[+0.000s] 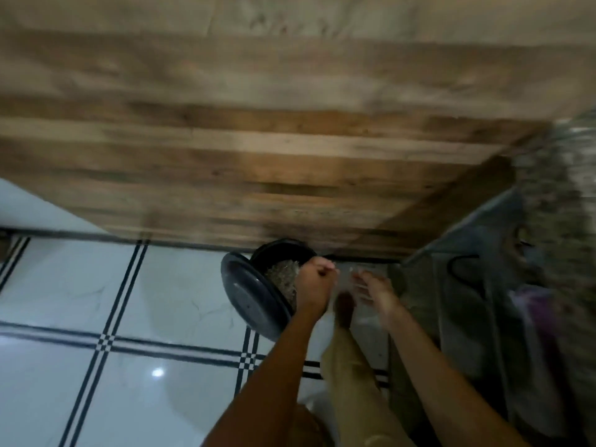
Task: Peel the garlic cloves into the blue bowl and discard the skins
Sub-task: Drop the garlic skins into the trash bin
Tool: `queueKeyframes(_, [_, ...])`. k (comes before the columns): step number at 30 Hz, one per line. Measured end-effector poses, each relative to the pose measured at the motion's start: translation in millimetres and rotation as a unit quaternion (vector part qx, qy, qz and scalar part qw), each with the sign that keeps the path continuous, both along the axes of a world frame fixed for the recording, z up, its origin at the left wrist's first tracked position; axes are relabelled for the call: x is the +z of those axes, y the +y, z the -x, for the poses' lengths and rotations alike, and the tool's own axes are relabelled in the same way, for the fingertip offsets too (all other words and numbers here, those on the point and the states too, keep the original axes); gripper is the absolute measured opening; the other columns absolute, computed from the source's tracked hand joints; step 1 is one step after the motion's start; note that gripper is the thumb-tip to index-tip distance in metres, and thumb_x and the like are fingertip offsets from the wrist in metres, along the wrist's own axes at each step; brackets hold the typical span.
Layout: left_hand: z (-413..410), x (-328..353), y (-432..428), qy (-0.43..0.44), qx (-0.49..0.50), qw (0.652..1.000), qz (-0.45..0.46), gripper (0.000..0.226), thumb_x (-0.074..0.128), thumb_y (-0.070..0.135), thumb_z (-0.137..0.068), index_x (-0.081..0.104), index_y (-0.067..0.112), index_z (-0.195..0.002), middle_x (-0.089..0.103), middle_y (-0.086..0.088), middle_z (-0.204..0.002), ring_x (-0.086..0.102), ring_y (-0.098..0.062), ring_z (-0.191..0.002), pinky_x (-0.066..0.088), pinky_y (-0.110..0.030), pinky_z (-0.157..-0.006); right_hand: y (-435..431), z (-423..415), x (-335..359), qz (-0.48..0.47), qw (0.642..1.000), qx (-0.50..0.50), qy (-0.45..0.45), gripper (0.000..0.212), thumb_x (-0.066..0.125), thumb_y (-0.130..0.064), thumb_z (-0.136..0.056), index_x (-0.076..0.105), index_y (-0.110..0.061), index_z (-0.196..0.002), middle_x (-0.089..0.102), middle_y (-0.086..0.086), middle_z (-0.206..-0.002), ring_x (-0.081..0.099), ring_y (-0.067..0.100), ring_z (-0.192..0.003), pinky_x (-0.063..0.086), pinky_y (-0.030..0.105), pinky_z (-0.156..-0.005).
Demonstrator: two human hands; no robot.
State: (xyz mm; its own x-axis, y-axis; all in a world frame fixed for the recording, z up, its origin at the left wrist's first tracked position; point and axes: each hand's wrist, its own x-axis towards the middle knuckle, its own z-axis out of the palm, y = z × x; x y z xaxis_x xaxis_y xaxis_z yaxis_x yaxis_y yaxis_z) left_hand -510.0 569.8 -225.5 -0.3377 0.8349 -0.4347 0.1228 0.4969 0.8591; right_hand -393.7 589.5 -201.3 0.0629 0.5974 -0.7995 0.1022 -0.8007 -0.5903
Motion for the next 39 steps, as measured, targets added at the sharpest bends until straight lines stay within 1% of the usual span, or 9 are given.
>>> queueKeyframes(3, [-8,62,-10,0.033,-0.095,0.995,0.000,0.024,0.060,0.001,-0.088,0.061,0.019,-0.071,0.066,-0.002,-0.075,0.064,-0.025,-0.075,0.050,-0.030,-0.068,-15,-30,77,-0.058,0.998,-0.022,0.000,0.022,0.054,-0.025,-0.094,0.064,-0.008,-0.104,0.063,0.011,-0.113,0.057,0.025,-0.108,0.044,0.024,-0.076])
queueKeyframes(7, [-44,121,-8,0.092,-0.227,0.969,-0.016,0.012,0.060,0.005,-0.089,0.070,0.013,-0.091,0.071,-0.010,-0.097,0.066,-0.024,-0.091,0.051,-0.034,-0.081,-36,-76,157,-0.140,0.989,-0.043,0.016,0.029,0.049,-0.018,-0.096,0.062,0.003,-0.112,0.063,0.013,-0.105,0.059,0.017,-0.091,0.041,0.003,-0.052])
queueKeyframes(10, [-106,175,-4,0.063,-0.296,0.947,-0.104,0.015,0.057,0.000,-0.089,0.067,0.010,-0.095,0.070,-0.013,-0.094,0.063,-0.018,-0.084,0.049,-0.029,-0.079,-58,-124,198,-0.212,0.971,-0.113,0.011,0.020,0.047,-0.017,-0.096,0.063,-0.007,-0.103,0.064,0.010,-0.097,0.058,0.007,-0.074,0.044,0.010,-0.060])
queueKeyframes(14, [-203,230,-25,-0.002,-0.388,0.904,-0.179,0.018,0.058,-0.001,-0.087,0.064,0.015,-0.088,0.066,-0.004,-0.081,0.059,-0.008,-0.070,0.045,-0.020,-0.068,-124,-196,238,-0.292,0.915,-0.274,-0.039,0.018,0.047,-0.011,-0.095,0.065,-0.007,-0.096,0.064,0.011,-0.091,0.058,0.020,-0.083,0.045,0.022,-0.071])
queueKeyframes(20, [-318,242,-147,-0.059,-0.616,0.764,-0.185,0.015,0.063,-0.002,-0.085,0.067,0.010,-0.092,0.066,0.000,-0.088,0.060,-0.007,-0.078,0.047,-0.015,-0.075,-304,-247,250,-0.293,0.827,-0.463,-0.127,0.016,0.050,-0.019,-0.095,0.064,-0.014,-0.089,0.064,0.003,-0.086,0.057,0.012,-0.078,0.043,0.019,-0.066])
queueKeyframes(24, [-360,234,-259,-0.077,-0.729,0.660,-0.161,0.015,0.063,-0.004,-0.084,0.067,0.001,-0.097,0.065,-0.005,-0.087,0.060,-0.008,-0.073,0.047,-0.007,-0.066,-433,-242,239,-0.245,0.717,-0.633,-0.160,0.017,0.051,-0.014,-0.093,0.065,-0.015,-0.083,0.065,0.002,-0.082,0.058,0.011,-0.073,0.044,0.014,-0.062])
queueKeyframes(30, [-388,226,-380,-0.027,-0.799,0.573,-0.180,0.017,0.067,0.007,-0.084,0.072,0.009,-0.100,0.072,-0.004,-0.094,0.066,-0.013,-0.084,0.053,-0.025,-0.079,-563,-242,224,-0.180,0.605,-0.737,-0.243,0.014,0.052,-0.012,-0.093,0.065,-0.009,-0.090,0.065,0.009,-0.092,0.057,0.016,-0.088,0.042,0.027,-0.079])
queueKeyframes(33, [-406,223,-416,0.031,-0.794,0.570,-0.211,0.020,0.066,0.010,-0.084,0.073,0.013,-0.103,0.073,-0.003,-0.098,0.067,-0.015,-0.089,0.051,-0.025,-0.082,-605,-260,214,-0.169,0.589,-0.755,-0.234,0.012,0.052,-0.010,-0.093,0.063,-0.012,-0.089,0.065,0.009,-0.092,0.058,0.020,-0.090,0.046,0.026,-0.073])
queueKeyframes(39, [-435,207,-465,0.095,-0.774,0.576,-0.245,0.027,0.071,0.026,-0.083,0.072,0.012,-0.106,0.072,-0.003,-0.103,0.066,-0.018,-0.094,0.049,-0.025,-0.082,-665,-301,197,-0.152,0.613,-0.743,-0.223,0.015,0.051,-0.008,-0.092,0.064,-0.014,-0.090,0.066,0.007,-0.092,0.062,0.023,-0.091,0.049,0.038,-0.087])
